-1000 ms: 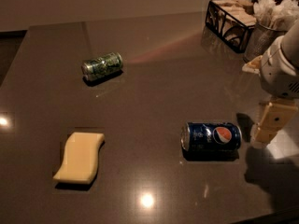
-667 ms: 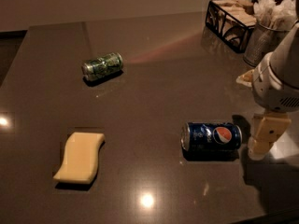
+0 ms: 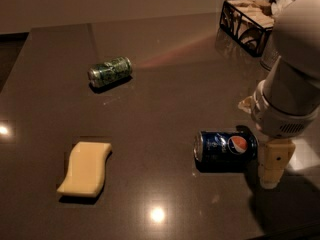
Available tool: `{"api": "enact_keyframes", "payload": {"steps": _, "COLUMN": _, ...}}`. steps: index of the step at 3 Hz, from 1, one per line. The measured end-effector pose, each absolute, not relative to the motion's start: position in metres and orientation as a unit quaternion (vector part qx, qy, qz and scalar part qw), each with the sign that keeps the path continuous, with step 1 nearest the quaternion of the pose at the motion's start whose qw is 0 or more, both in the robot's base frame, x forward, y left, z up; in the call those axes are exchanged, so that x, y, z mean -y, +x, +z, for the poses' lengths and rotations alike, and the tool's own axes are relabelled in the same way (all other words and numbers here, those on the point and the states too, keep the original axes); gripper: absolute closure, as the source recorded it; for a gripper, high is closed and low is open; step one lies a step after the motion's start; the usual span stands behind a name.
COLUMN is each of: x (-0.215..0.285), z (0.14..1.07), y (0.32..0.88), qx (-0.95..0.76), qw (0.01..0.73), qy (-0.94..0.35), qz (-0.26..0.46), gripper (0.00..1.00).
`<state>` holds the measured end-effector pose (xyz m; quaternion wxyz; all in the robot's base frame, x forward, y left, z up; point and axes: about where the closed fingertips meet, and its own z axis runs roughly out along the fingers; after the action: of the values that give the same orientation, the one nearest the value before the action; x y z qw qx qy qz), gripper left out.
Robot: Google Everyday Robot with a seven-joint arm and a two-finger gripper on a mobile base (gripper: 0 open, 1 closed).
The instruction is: Place pepsi can upright
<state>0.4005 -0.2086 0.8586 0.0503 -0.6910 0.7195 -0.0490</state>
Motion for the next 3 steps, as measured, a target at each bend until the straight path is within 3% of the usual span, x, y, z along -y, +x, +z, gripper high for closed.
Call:
{"api": "enact_keyframes", "payload": {"steps": 1, "x": 0.2, "z": 0.849, "y": 0.396, "qx": -0.711, "qw": 0.039, "qy": -0.701, "qz": -0.045, "gripper": 0.0}}
{"api": "enact_keyframes", "payload": {"steps": 2, "x": 0.192, "z": 0.846, "y": 0.394, "qx": -0.71, "qw": 0.035, "qy": -0.702, "qz": -0.04, "gripper": 0.17}}
{"api": "enact_keyframes", "payload": {"steps": 3, "x": 0.189, "z": 0.846, "y": 0.397, "qx": -0.722, "qw": 0.035, "qy": -0.69, "qz": -0.035, "gripper": 0.42}}
